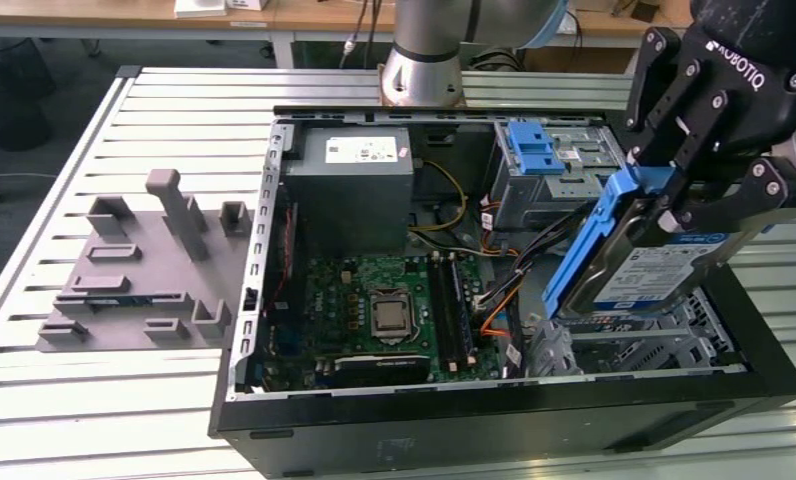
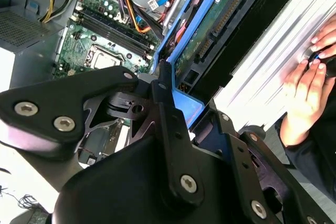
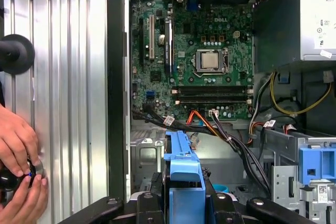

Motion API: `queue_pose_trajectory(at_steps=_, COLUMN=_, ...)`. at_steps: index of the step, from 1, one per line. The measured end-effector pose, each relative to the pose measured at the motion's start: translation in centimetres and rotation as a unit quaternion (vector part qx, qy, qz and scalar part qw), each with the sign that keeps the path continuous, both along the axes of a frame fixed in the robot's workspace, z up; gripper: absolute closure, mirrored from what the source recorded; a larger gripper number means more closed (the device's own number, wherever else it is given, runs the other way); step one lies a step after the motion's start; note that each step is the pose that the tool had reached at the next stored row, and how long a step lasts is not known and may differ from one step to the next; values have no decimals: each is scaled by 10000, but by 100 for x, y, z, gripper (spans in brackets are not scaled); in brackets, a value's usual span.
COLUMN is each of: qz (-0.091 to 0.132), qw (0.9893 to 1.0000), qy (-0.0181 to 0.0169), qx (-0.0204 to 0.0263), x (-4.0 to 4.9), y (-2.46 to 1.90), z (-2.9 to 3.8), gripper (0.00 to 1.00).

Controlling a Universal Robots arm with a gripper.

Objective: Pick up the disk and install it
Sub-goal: 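Insert the disk into the insertion slot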

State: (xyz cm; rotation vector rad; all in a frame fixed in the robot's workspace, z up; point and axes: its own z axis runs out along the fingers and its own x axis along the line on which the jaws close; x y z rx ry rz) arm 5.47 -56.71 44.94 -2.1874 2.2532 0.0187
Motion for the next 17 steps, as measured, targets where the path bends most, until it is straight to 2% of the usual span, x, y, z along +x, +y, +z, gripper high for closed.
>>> queue_pose_trajectory(at_steps=17, qz=-36, qw=10000, qy=0, qx=0, x=98, y=0, z=-37, gripper=64)
